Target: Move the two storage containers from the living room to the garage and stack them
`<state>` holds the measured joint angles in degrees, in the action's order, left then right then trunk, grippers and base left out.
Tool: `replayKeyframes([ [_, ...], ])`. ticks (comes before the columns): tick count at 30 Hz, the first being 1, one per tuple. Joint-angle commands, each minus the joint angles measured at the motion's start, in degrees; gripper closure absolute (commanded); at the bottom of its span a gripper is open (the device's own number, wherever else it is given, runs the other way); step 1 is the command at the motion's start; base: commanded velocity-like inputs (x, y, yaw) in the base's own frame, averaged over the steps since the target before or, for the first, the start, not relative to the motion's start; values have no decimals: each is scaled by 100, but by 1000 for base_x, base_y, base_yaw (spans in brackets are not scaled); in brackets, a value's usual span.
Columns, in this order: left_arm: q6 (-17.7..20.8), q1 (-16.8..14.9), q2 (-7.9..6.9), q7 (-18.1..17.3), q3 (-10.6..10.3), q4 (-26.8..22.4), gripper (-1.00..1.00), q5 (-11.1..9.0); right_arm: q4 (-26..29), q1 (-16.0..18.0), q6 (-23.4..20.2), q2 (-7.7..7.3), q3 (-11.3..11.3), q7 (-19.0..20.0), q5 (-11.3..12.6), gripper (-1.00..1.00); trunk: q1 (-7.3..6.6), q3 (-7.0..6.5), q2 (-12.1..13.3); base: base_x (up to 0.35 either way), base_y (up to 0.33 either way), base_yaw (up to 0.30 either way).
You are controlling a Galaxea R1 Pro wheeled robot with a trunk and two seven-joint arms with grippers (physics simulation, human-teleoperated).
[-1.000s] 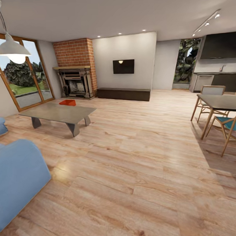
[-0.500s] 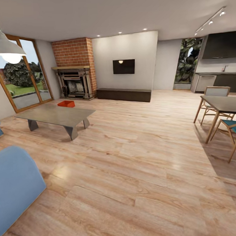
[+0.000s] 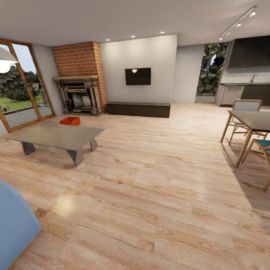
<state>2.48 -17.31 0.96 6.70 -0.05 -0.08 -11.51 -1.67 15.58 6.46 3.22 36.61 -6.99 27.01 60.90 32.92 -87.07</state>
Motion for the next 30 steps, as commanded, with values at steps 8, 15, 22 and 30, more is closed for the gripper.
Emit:
replayKeyframes([
  [8, 15, -3, -1, 16, -4, -1, -100, -35, -18, 6, 30, -3, 48, -4, 50, -100, 3, 5, -2, 322, 0, -214],
  [15, 15, -4, 1, 16, -4, -1, -100, -35, -18, 7, 28, 3, 49, -4, 50, -100, 3, 5, -2, 322, 0, -102],
  [22, 15, -3, 2, 16, -4, -1, -100, -35, -18, 6, 22, 12, 53, -4, 50, -100, 3, 5, -2, 322, 0, -4],
  [30, 15, -4, 1, 16, -4, -1, -100, -35, -18, 7, 22, 12, 52, -4, 50, -100, 3, 5, -2, 322, 0, 0],
])
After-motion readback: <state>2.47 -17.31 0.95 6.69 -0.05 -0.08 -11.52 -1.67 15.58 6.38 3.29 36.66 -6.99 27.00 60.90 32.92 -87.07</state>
